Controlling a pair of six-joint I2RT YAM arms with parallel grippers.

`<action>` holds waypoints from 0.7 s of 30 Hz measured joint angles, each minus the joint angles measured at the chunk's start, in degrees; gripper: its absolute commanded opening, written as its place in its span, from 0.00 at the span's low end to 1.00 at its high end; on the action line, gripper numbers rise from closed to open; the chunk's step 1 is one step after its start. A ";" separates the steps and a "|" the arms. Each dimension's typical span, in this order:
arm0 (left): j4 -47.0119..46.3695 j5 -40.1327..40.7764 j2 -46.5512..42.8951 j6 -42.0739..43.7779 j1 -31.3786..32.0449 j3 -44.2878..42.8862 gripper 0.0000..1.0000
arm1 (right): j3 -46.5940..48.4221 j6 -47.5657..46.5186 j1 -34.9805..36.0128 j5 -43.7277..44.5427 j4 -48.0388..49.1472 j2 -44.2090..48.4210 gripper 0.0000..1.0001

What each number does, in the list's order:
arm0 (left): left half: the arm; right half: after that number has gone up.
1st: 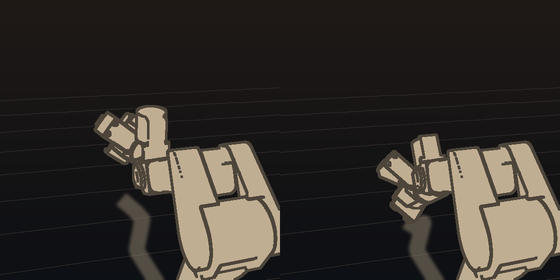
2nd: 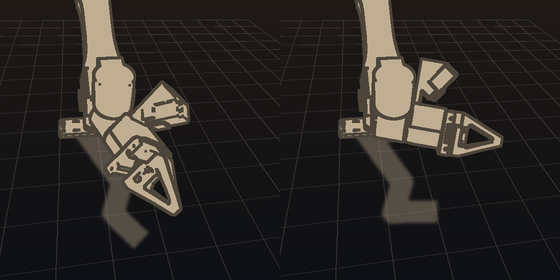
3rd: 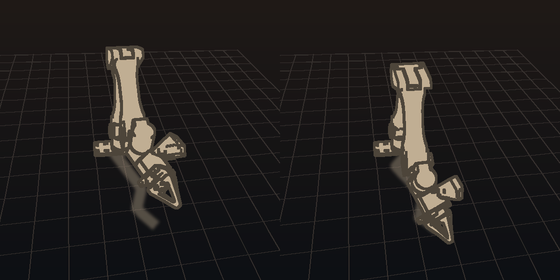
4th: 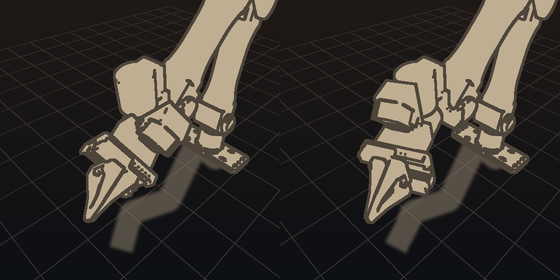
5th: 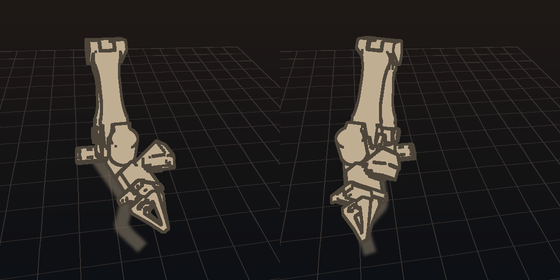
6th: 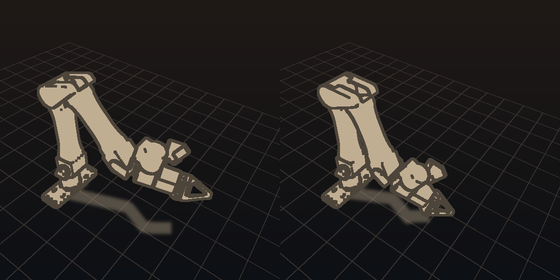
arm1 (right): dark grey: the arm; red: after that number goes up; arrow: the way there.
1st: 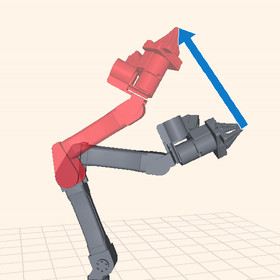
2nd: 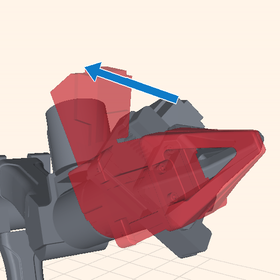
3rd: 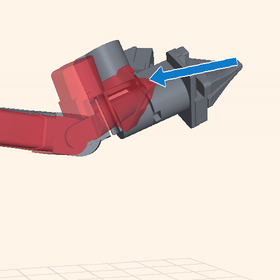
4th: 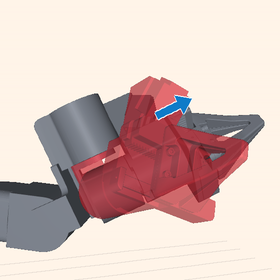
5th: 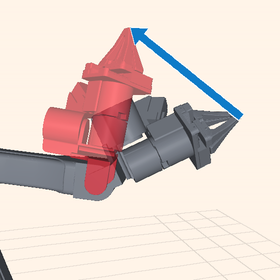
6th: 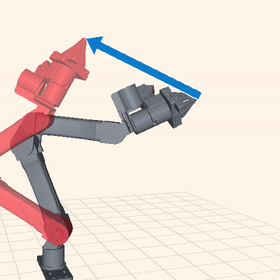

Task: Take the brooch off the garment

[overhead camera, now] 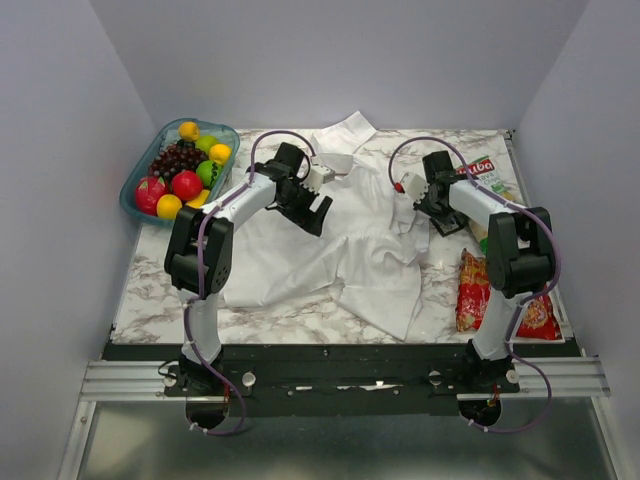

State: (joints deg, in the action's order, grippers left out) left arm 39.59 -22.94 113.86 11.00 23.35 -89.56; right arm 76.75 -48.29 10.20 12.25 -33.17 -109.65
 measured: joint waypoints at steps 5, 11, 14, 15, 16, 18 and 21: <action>0.02 0.00 0.00 0.13 0.13 0.00 0.99 | 0.07 0.46 0.26 -0.13 -0.04 0.00 0.38; 0.11 0.00 0.00 0.20 0.15 0.00 0.99 | 0.11 1.07 0.42 -1.99 -1.22 0.04 0.41; 0.48 -0.02 0.00 0.28 0.24 0.00 0.99 | 1.11 2.56 0.52 -4.09 -2.78 0.17 0.40; 0.57 -0.02 0.00 0.33 0.28 0.00 0.99 | 1.77 3.15 0.52 -5.18 -3.28 0.42 0.46; 0.68 -0.02 0.00 0.35 0.31 0.00 0.99 | 2.38 3.78 0.52 -8.28 -3.67 0.94 0.50; 0.81 -0.02 0.00 0.37 0.37 0.00 0.99 | 2.36 4.90 0.37 -15.80 -3.98 4.57 0.81; 1.03 -0.04 0.00 0.37 0.39 0.00 0.99 | -1.14 8.57 0.50 -27.52 0.76 16.31 0.99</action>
State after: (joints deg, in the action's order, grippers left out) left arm 40.62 -22.98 113.86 11.38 23.75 -89.56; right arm 75.61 -39.72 10.70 -15.27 -32.40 -93.34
